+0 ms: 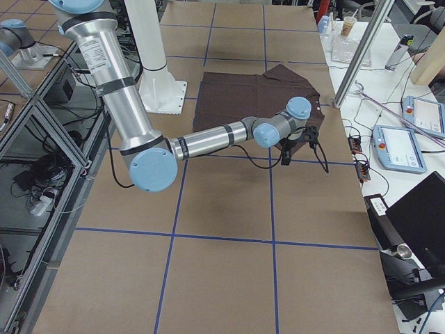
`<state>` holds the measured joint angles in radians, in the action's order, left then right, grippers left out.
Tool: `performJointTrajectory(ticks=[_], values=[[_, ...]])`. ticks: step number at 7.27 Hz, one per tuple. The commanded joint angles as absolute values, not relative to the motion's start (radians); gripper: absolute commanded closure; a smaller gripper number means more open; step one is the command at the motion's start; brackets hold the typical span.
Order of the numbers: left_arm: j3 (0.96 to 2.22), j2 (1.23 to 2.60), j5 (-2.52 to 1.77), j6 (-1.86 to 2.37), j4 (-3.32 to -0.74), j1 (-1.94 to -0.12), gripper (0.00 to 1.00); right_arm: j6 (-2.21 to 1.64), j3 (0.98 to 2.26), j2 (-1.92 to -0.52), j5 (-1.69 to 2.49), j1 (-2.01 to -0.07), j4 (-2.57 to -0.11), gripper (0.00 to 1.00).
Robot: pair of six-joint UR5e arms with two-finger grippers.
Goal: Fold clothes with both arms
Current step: 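Move the right gripper to the sleeve nearest it and fold it inward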
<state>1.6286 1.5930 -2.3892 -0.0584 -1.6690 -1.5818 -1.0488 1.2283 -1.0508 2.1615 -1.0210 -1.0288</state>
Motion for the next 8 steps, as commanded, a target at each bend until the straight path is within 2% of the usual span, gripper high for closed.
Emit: performJointTrajectory(ticks=[1, 2, 4, 5, 8], values=[[1.631, 1.591, -2.390, -0.060, -1.684, -1.583, 0.00, -1.169, 1.152, -0.997, 2.102, -0.962, -0.957, 0.10], [1.629, 1.589, -2.390, -0.060, -1.684, -1.583, 0.00, -1.170, 1.135, -0.993, 2.077, -0.944, -0.957, 0.20], [1.629, 1.588, -2.391, -0.060, -1.684, -1.585, 0.00, -1.169, 1.100, -0.976, 2.071, -0.942, -0.957, 0.29], [1.626, 1.588, -2.391, -0.060, -1.684, -1.583, 0.00, -1.169, 1.088, -0.965, 2.071, -0.942, -0.957, 0.36], [1.629, 1.586, -2.391, -0.060, -1.684, -1.585, 0.00, -1.167, 1.071, -0.960, 2.059, -0.942, -0.960, 0.41]])
